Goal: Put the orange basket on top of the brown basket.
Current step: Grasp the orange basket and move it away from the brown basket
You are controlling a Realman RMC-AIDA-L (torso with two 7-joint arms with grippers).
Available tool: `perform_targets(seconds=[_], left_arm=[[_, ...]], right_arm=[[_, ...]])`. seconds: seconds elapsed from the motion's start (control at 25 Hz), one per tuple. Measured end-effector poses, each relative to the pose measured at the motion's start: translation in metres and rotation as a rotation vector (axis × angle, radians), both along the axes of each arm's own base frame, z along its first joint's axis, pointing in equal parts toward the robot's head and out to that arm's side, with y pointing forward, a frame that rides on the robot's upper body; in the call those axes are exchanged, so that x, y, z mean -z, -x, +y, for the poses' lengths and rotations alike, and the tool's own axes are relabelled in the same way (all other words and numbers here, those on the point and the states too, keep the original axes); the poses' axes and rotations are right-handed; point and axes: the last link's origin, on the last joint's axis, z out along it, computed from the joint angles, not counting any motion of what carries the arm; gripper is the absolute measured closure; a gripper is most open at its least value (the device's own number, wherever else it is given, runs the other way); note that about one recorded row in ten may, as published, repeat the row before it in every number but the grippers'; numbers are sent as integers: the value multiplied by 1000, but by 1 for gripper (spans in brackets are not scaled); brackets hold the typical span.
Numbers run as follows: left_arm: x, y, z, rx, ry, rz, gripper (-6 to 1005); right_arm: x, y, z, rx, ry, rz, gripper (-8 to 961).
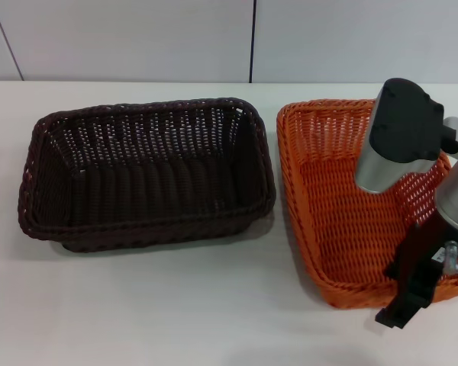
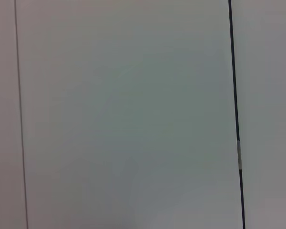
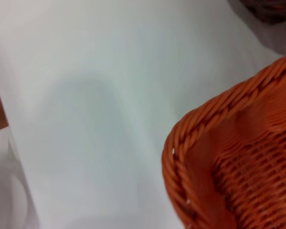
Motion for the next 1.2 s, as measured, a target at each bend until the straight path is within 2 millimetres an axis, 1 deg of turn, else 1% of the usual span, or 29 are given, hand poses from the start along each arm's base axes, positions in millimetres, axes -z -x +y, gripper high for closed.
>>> perform_targets(seconds=[0.24,0.44,0.76,0.88,1.12,1.16,1.2], left_arm=[[1,2,0,-7,5,3,214],[1,4,-1,-10,7,-5,214],[-1,4,-1,-8,2,-11,214],[-1,5,-1,-9,2,-10,214],[-1,6,-1,-12,3,-9,214],[-1,6,-1,-12,3,-9,214],[-1,5,-1,-11,3,-9,214]], right_arm=[[10,-8,5,18,-19,4,219],[10,-7,7,14,-28,6,444],[8,-4,6,13,-51,0,612],[4,3,6,-5,-76,6,675],[-7,18,6,-48,-140,2,725],[-11,24,7,-62,-157,-3,764],[-11,24,7,-62,-157,-3,769]])
